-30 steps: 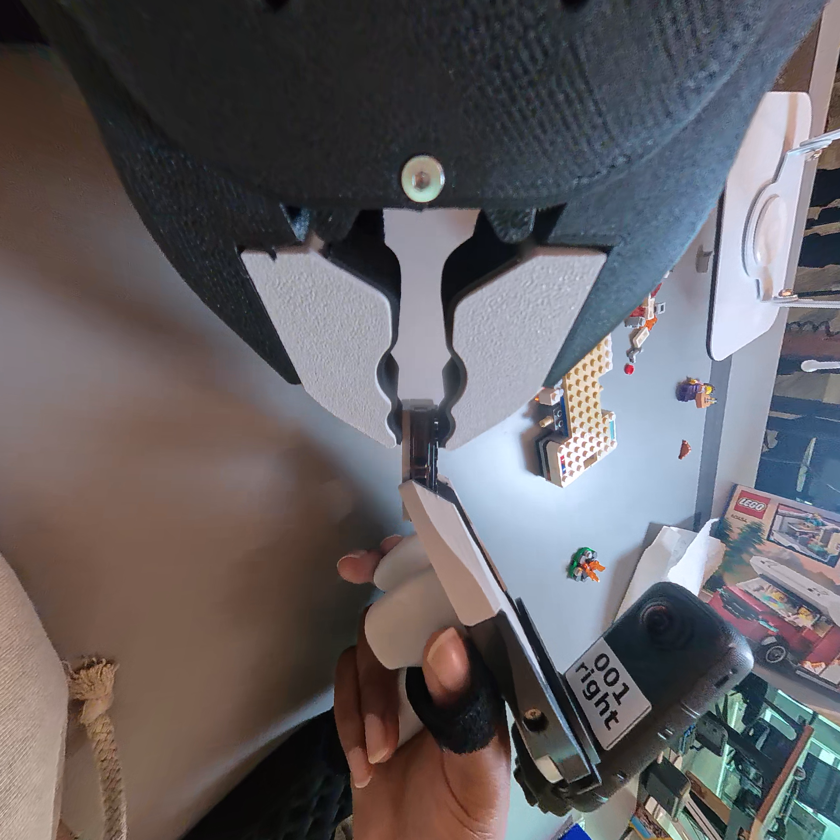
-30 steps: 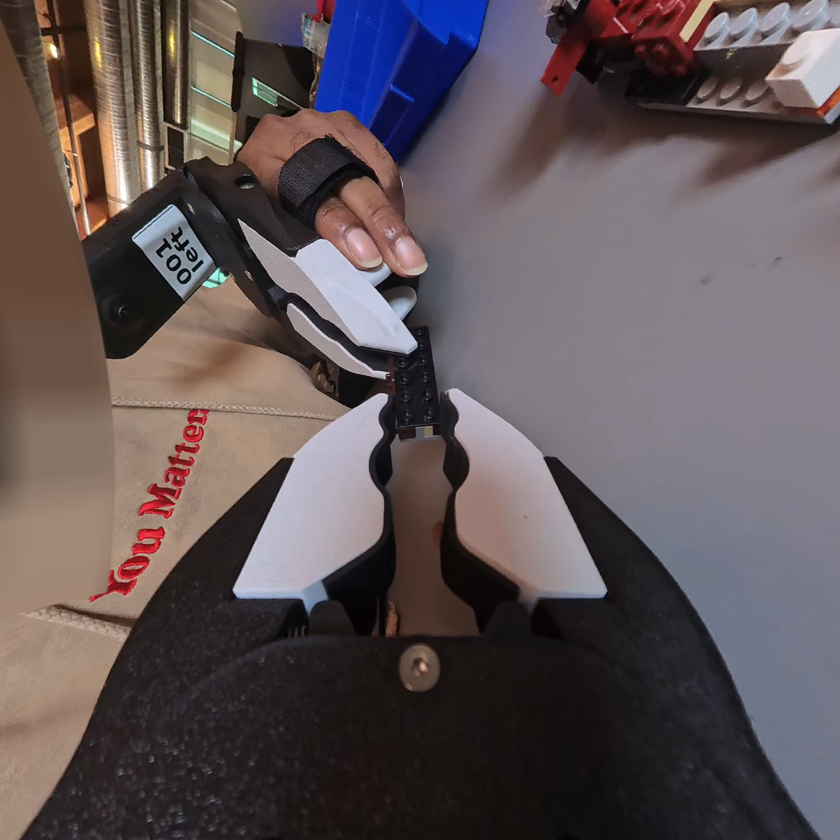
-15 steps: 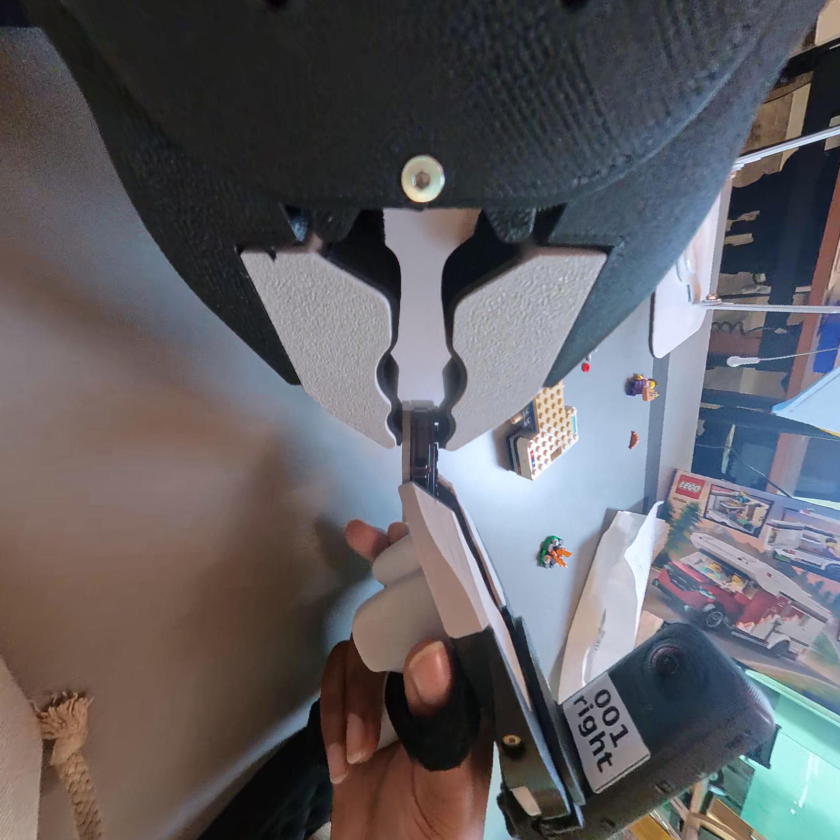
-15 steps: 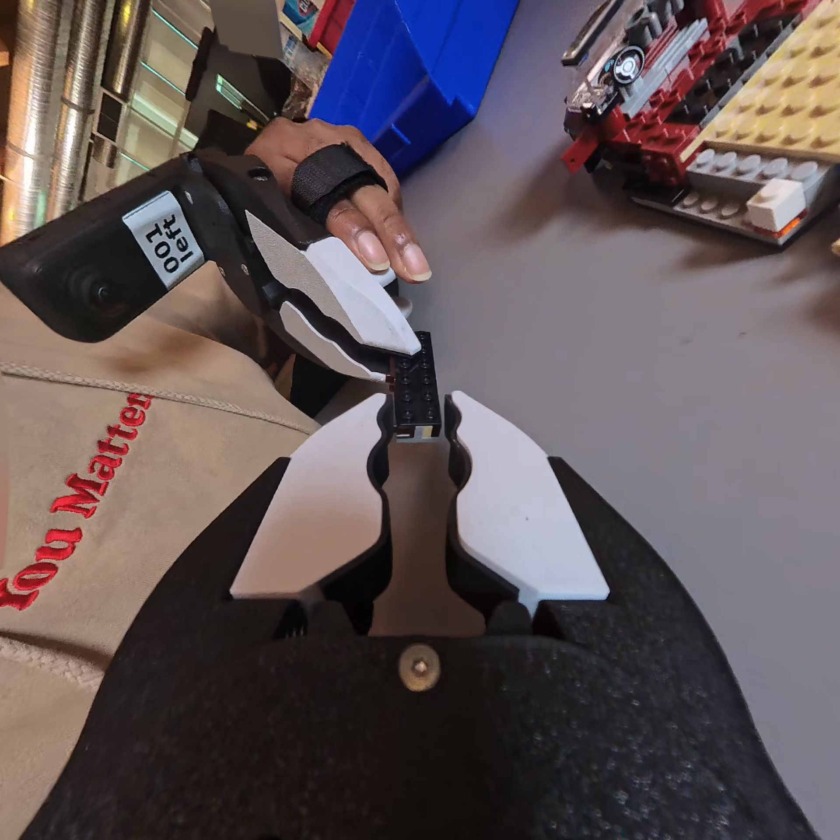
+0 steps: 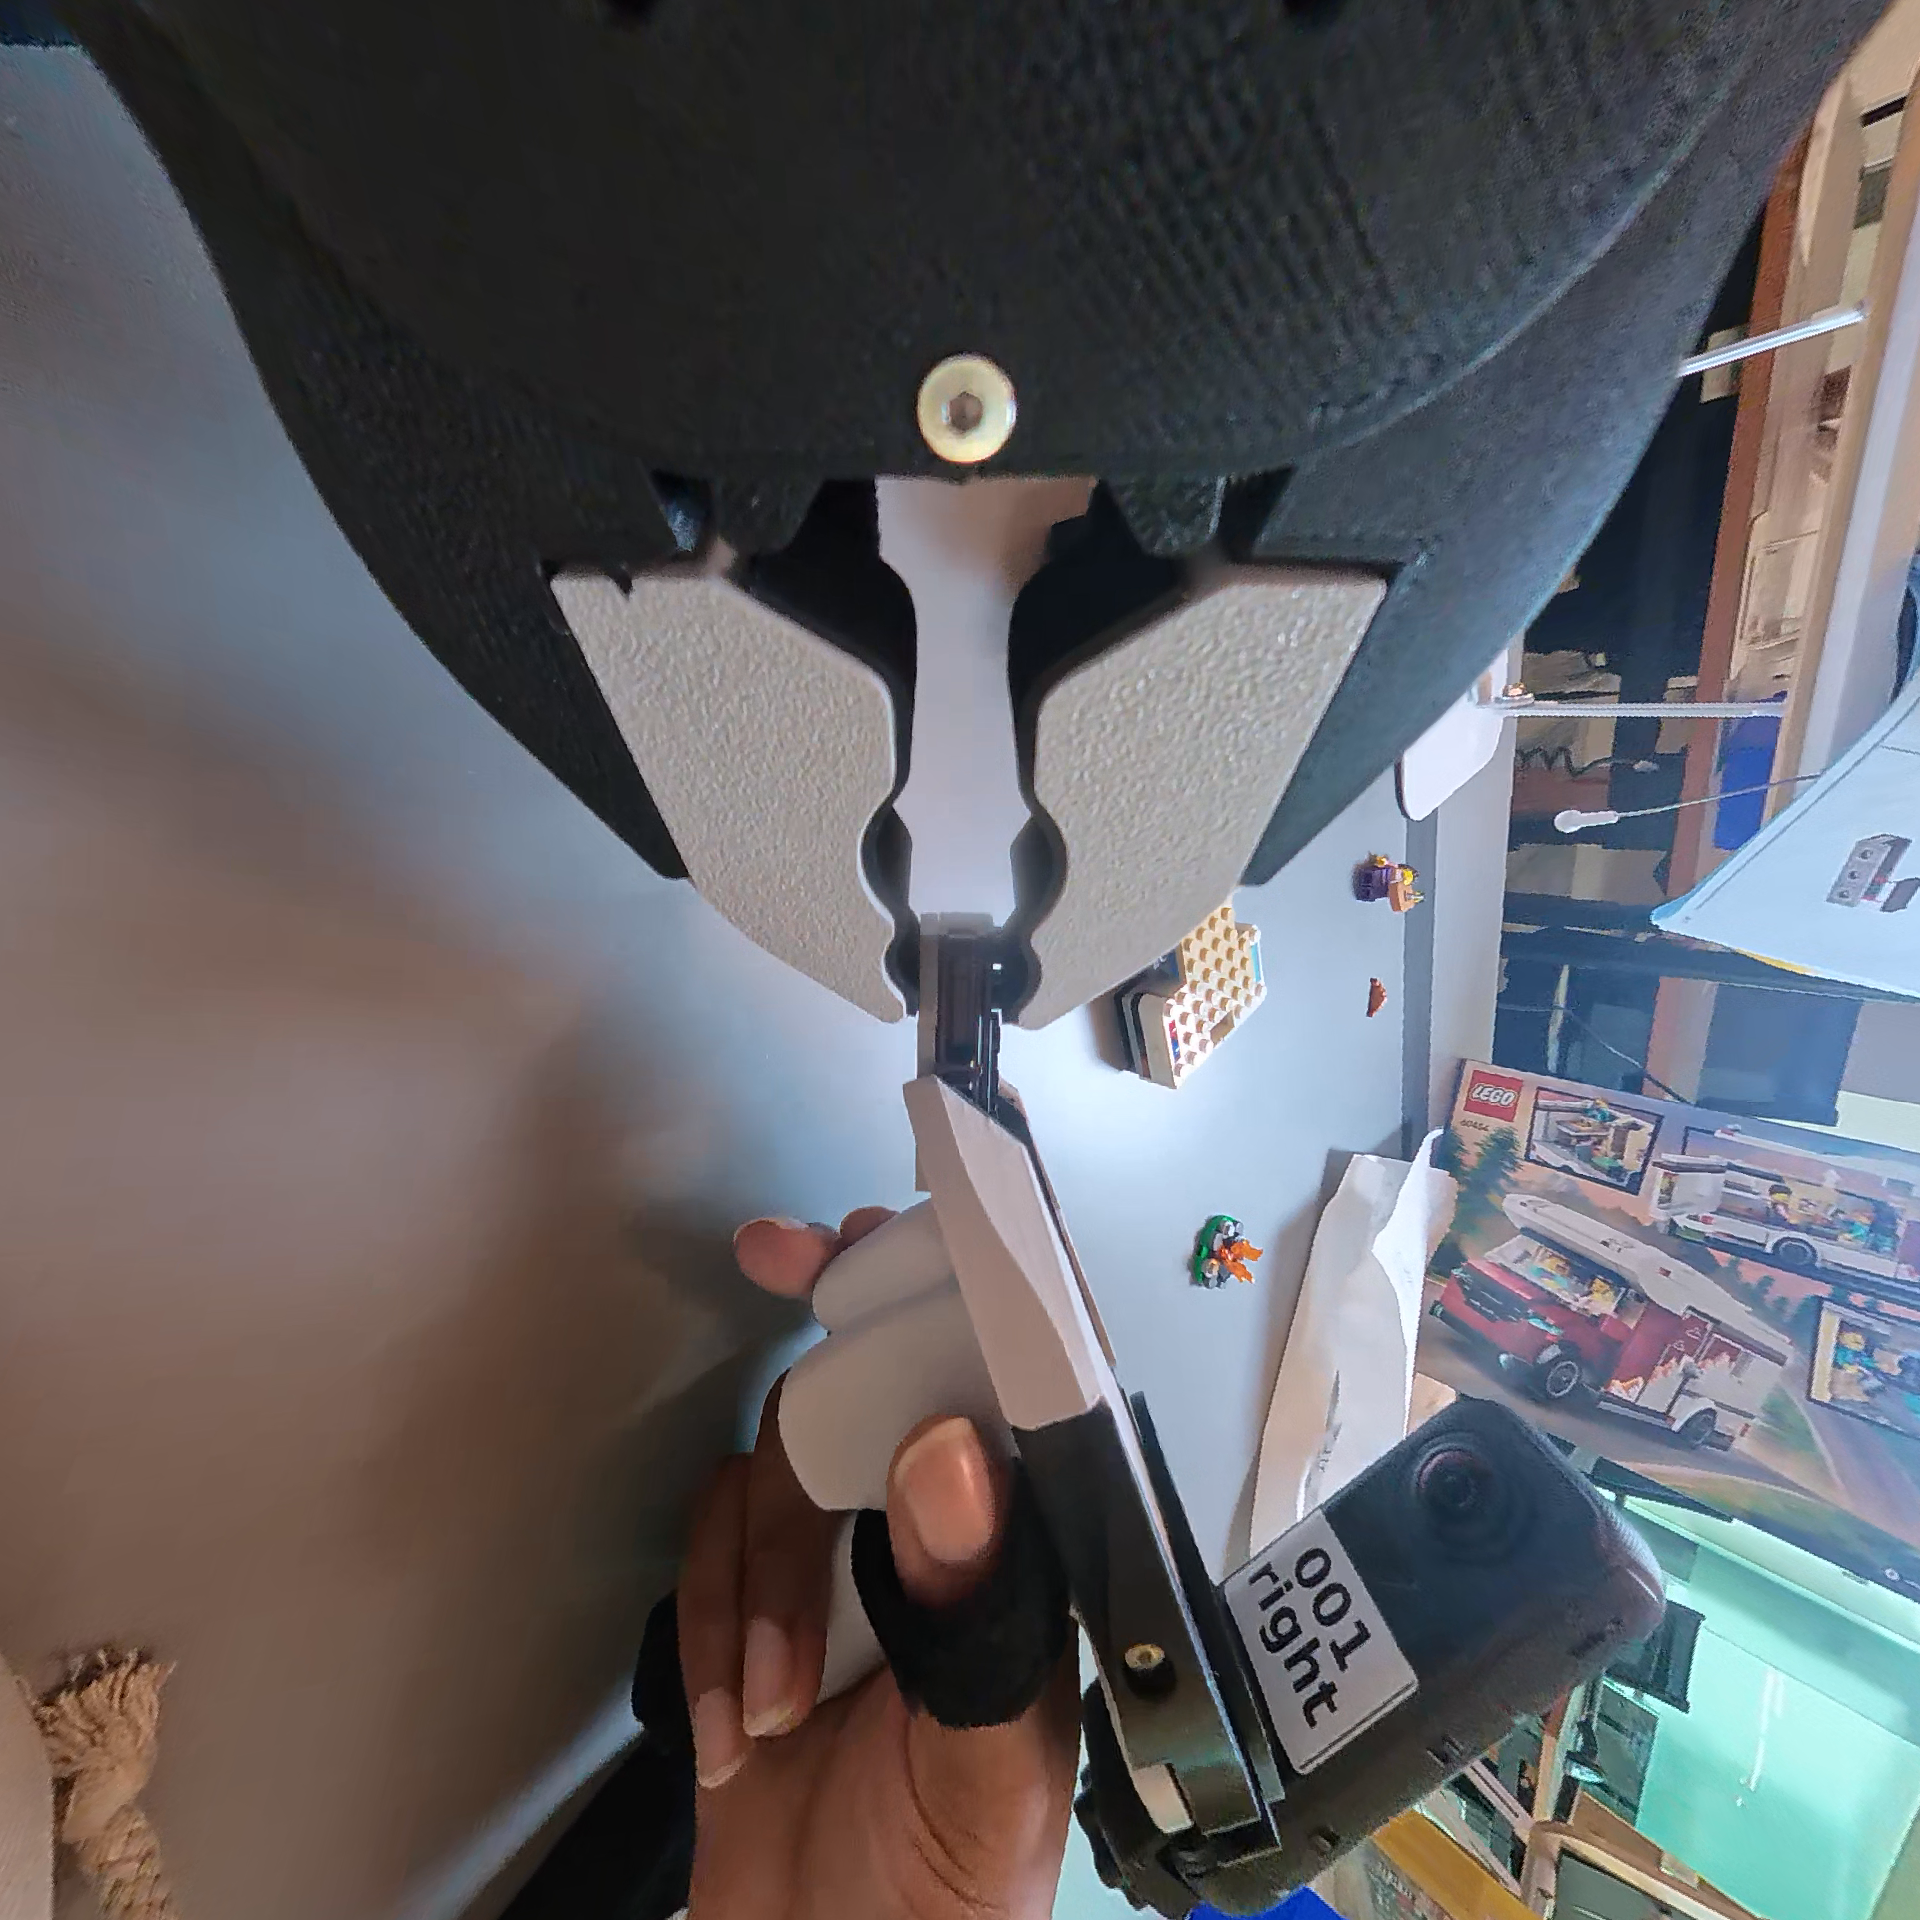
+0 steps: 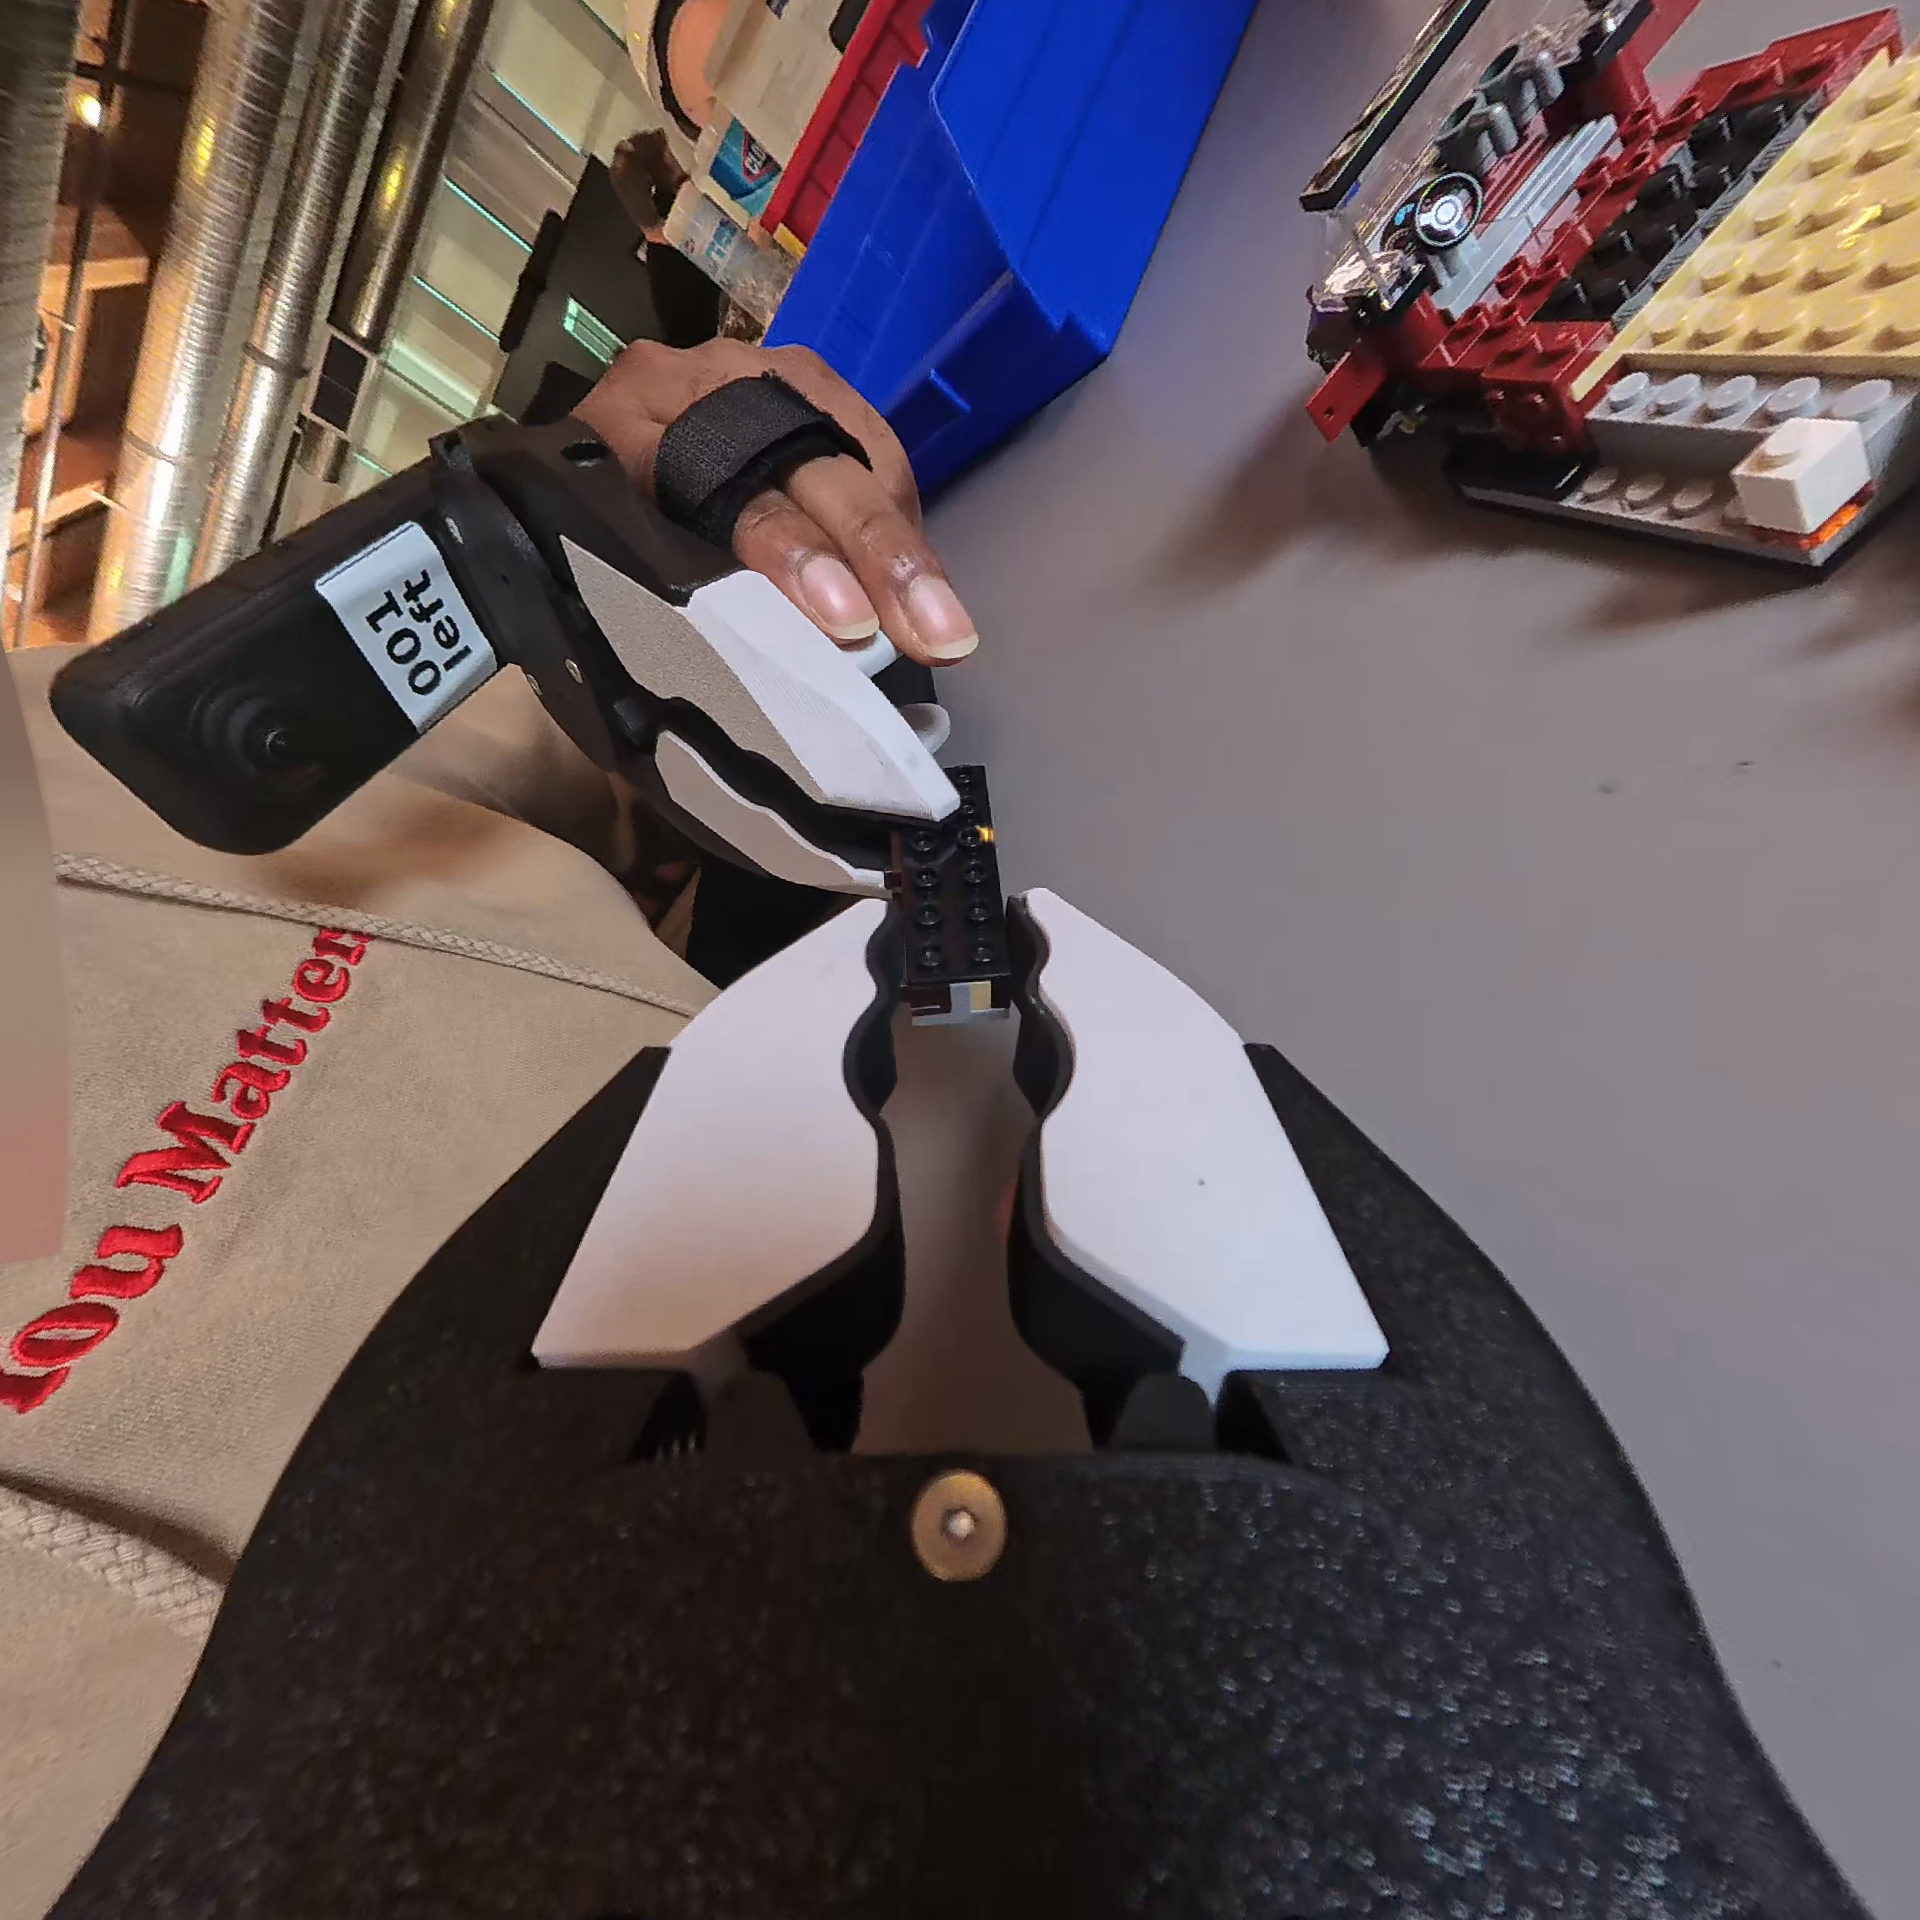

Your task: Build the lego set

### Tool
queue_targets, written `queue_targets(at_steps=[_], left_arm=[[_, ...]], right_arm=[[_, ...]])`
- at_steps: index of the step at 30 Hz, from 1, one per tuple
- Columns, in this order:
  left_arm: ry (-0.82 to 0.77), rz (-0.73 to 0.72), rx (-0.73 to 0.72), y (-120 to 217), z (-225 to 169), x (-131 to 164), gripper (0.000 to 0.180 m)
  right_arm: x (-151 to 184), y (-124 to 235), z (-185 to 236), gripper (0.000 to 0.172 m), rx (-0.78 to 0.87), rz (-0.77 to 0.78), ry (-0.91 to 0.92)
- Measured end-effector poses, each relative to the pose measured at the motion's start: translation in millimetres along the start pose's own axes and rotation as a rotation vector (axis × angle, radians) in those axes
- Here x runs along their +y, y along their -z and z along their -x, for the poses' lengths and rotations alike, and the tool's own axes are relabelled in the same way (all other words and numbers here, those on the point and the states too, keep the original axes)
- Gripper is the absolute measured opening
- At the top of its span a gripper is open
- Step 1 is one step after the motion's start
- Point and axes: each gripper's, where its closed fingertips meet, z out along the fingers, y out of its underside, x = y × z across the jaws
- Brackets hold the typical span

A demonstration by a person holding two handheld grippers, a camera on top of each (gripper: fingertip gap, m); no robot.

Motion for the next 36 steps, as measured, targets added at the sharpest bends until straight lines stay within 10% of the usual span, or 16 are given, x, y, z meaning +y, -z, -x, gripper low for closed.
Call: queue_targets(at_steps=[10,21,36], left_arm=[[0.025,-0.024,-0.008,-0.3,0.2,-0.5,0.015],[0.821,-0.339,0.328,9.6,10.2,-11.6,0.032],[0.842,-0.375,0.332,11.3,11.1,-16.4,0.020]], right_arm=[[-0.7,0.4,-2.8,0.019,0.056,-0.011,0.139],[-7.9,4.8,11.8,0.019,0.029,-0.047,0.344],[-12.7,5.9,13.9,0.019,0.134,-0.070,0.600]])
